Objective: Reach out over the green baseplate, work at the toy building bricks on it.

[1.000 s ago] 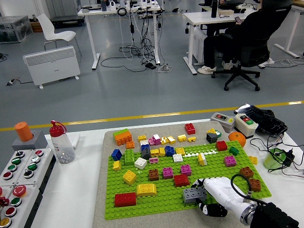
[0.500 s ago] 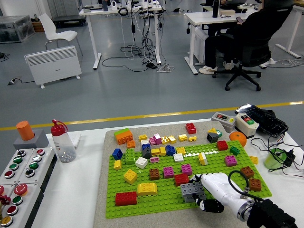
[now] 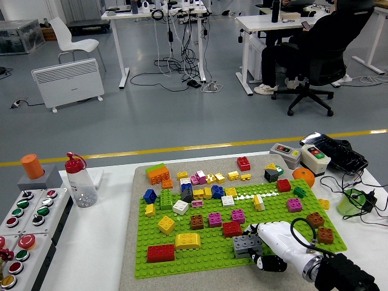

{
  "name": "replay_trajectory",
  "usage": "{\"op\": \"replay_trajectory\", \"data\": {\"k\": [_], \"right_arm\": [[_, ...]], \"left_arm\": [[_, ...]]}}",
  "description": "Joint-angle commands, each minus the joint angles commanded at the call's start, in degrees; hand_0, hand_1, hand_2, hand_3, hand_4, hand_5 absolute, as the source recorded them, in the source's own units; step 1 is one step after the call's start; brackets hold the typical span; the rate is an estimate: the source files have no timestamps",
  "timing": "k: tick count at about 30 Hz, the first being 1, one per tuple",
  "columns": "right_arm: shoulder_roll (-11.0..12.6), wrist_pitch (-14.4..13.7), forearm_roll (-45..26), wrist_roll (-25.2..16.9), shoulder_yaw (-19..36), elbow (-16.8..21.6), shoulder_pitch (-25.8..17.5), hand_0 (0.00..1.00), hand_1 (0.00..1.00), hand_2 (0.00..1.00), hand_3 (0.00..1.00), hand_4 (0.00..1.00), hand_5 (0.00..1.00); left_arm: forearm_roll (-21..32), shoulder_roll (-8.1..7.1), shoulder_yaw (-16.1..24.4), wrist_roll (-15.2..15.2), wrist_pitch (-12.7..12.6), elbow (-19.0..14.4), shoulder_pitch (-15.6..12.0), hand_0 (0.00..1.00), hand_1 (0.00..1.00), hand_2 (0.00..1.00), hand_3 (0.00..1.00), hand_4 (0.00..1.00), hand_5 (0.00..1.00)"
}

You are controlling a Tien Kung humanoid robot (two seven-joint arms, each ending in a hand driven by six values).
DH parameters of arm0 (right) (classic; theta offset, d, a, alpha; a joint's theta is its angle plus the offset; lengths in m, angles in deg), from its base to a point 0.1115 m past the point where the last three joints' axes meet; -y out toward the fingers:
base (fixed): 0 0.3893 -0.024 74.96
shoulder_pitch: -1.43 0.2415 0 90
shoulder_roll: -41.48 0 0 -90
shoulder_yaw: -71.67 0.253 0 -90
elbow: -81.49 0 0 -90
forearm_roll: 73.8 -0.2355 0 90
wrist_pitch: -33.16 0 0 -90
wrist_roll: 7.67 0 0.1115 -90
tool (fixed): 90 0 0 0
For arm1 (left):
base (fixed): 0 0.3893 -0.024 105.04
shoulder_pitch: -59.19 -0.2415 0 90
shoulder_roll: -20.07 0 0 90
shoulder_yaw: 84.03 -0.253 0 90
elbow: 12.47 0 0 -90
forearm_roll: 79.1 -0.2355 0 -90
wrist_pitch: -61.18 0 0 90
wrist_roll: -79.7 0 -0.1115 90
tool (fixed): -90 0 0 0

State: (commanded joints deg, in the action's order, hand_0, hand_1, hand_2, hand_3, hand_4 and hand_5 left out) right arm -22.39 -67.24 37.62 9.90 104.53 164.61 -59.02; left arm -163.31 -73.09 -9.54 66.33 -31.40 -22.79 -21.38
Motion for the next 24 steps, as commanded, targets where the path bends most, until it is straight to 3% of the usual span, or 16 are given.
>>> {"op": "replay_trajectory", "data": {"k": [24], "right_arm": [[-0.1, 0.2, 0.3, -0.6, 0.0, -1.1, -0.4, 0.720, 0.761, 0.794, 0.648, 0.480, 0.222]], "left_arm": [[-0.3, 0.19, 0.1, -0.2, 0.0, 0.0, -0.7, 0.653, 0.687, 0.674, 0.578, 0.289, 0.998]]}}
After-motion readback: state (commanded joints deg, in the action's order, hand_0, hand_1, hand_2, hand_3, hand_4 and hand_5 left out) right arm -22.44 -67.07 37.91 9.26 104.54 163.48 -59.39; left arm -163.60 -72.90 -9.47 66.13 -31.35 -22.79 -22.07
